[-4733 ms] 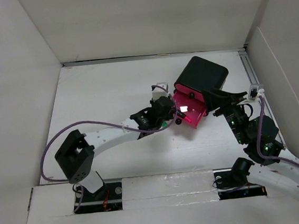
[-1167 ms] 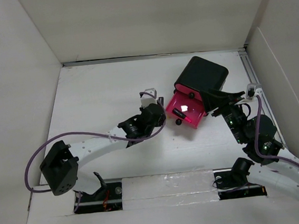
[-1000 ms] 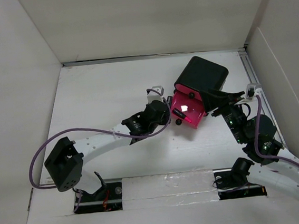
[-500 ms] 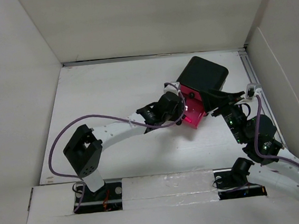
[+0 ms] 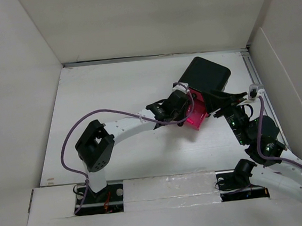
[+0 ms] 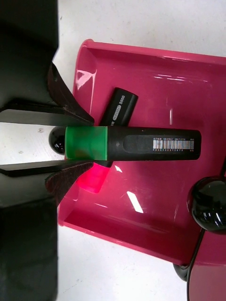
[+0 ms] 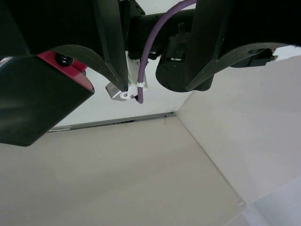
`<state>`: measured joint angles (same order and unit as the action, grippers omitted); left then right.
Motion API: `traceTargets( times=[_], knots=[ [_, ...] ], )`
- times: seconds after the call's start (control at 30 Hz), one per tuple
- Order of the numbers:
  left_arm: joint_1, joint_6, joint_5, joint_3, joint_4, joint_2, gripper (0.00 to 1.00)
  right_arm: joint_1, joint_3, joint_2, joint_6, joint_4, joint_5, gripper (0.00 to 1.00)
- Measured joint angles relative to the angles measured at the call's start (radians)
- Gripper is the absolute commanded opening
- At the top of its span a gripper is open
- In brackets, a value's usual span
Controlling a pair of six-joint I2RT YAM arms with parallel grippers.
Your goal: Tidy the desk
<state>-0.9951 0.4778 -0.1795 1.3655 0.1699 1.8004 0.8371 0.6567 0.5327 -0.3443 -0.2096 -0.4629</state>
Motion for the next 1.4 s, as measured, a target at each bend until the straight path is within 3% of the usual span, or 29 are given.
traceTargets(
  times=[0.07,0.1,0.17,0.2,0.3,0.37,0.47,0.5,0.6,0.67,0.77,0.8,0.87,1.03,1.13,1.4],
  knots=[
    [0.0,-0.005,0.0,0.01,-0.001,0.016,0.31,0.0,0.0,0.0,0.0,0.0,0.0,0.56],
    [0.0,-0.007,0.0,0.01,-0.005,0.021,0.41,0.0,0.0,0.0,0.0,0.0,0.0,0.56],
    [0.0,-0.011,-0.001,0.01,-0.01,0.024,0.5,0.0,0.0,-0.002,0.0,0.0,-0.001,0.56],
    [0.0,-0.01,-0.002,0.01,-0.014,0.024,0.59,0.0,0.0,-0.002,0.0,0.0,-0.001,0.56],
    [0.0,-0.01,-0.009,0.01,-0.043,0.024,0.67,0.0,0.0,-0.003,0.0,0.0,-0.002,0.56],
    [0.0,-0.01,-0.015,0.005,-0.067,0.02,0.67,0.0,0.0,-0.003,0.0,0.0,-0.002,0.56],
    [0.0,-0.009,-0.034,-0.038,-0.116,-0.02,0.48,0.0,0.0,-0.003,0.0,0.0,-0.002,0.56],
    [0.0,-0.009,-0.041,-0.061,-0.13,-0.044,0.33,0.0,0.0,-0.003,0.0,0.0,-0.002,0.56],
    [0.0,-0.008,-0.06,-0.146,-0.183,-0.146,0.11,0.0,0.0,-0.003,0.0,0.0,-0.002,0.56],
    [0.0,-0.013,-0.064,-0.206,-0.225,-0.221,0.08,0.0,0.0,-0.003,0.0,0.0,-0.003,0.56],
    [0.0,-0.02,-0.056,-0.302,-0.292,-0.315,0.11,0.0,0.0,-0.003,0.0,0.0,-0.004,0.56],
    [0.0,-0.024,-0.048,-0.335,-0.312,-0.336,0.19,0.0,0.0,-0.003,0.0,0.0,-0.004,0.56],
    [0.0,-0.033,-0.024,-0.393,-0.341,-0.357,0.25,0.0,0.0,-0.002,-0.001,0.0,-0.004,0.56],
    [0.0,-0.045,0.041,-0.496,-0.361,-0.338,0.52,0.0,0.0,0.002,-0.003,-0.001,-0.002,0.56],
    [0.0,-0.05,0.063,-0.506,-0.373,-0.299,0.57,0.0,0.0,0.008,-0.003,0.0,0.0,0.56],
    [0.0,-0.066,0.097,-0.498,-0.42,-0.182,0.56,0.0,0.0,0.013,-0.003,0.0,0.003,0.56]
  ],
)
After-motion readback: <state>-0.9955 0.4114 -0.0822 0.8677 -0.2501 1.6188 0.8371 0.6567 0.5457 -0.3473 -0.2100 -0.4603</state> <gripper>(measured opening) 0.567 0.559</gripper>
